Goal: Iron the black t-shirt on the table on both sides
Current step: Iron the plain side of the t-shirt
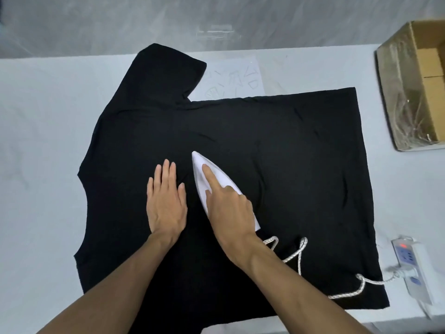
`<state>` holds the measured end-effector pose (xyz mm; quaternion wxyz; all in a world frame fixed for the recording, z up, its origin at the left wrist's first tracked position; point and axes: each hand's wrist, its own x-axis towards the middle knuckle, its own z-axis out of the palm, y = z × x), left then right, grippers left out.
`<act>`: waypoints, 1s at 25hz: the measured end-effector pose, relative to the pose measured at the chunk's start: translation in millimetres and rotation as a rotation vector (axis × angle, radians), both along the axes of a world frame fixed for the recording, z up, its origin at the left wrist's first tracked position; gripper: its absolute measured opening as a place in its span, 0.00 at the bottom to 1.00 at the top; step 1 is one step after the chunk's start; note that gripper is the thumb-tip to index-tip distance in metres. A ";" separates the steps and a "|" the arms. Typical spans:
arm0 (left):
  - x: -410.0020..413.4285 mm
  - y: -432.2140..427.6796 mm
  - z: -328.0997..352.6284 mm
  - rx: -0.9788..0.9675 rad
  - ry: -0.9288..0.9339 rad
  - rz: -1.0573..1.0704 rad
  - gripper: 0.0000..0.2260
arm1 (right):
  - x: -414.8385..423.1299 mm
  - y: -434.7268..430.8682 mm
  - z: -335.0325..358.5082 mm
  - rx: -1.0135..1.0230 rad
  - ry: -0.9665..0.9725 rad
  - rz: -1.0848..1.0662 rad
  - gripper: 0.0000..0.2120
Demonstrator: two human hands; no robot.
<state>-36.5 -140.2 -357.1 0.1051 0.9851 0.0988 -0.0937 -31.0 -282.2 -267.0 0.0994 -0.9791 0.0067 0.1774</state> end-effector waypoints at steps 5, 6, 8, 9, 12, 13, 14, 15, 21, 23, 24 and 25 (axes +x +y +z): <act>0.7 -3.2 1.0 0.037 0.022 -0.011 0.24 | 19.2 -70.4 12.4 0.131 0.020 -0.187 0.27; 1.3 -3.6 2.7 0.045 0.035 -0.007 0.24 | 21.0 -85.4 13.7 0.143 0.013 -0.233 0.27; 3.8 -8.8 9.5 0.055 0.046 0.033 0.24 | 24.7 -109.4 16.8 0.170 0.009 -0.309 0.26; 6.8 -17.5 14.9 0.045 0.029 0.047 0.23 | 26.3 -118.4 18.0 0.183 0.009 -0.331 0.25; 20.3 -72.0 28.5 -0.127 -0.073 -0.098 0.24 | 28.3 -128.5 19.4 0.194 -0.001 -0.319 0.25; 24.1 -93.7 28.1 -0.180 -0.080 -0.172 0.24 | 27.8 -127.9 19.3 0.194 0.000 -0.305 0.25; 27.0 -114.7 25.1 -0.205 -0.075 -0.219 0.24 | 27.8 -128.8 19.2 0.184 0.007 -0.288 0.25; 29.5 -131.6 20.1 -0.208 -0.060 -0.232 0.24 | 28.2 -131.4 18.2 0.169 0.014 -0.271 0.26; 28.1 -150.9 -8.0 0.040 0.000 -0.243 0.27 | 28.3 -170.4 12.9 0.116 0.006 -0.292 0.26; 29.1 -152.2 -6.5 0.044 -0.004 -0.238 0.28 | 29.0 -184.2 14.2 0.133 -0.008 -0.310 0.25; 29.8 -153.3 -6.1 0.046 -0.006 -0.239 0.29 | 29.5 -190.2 15.6 0.131 -0.008 -0.312 0.25; 30.3 -153.8 -5.3 0.051 -0.005 -0.242 0.29 | 30.0 -196.0 16.5 0.125 -0.007 -0.309 0.25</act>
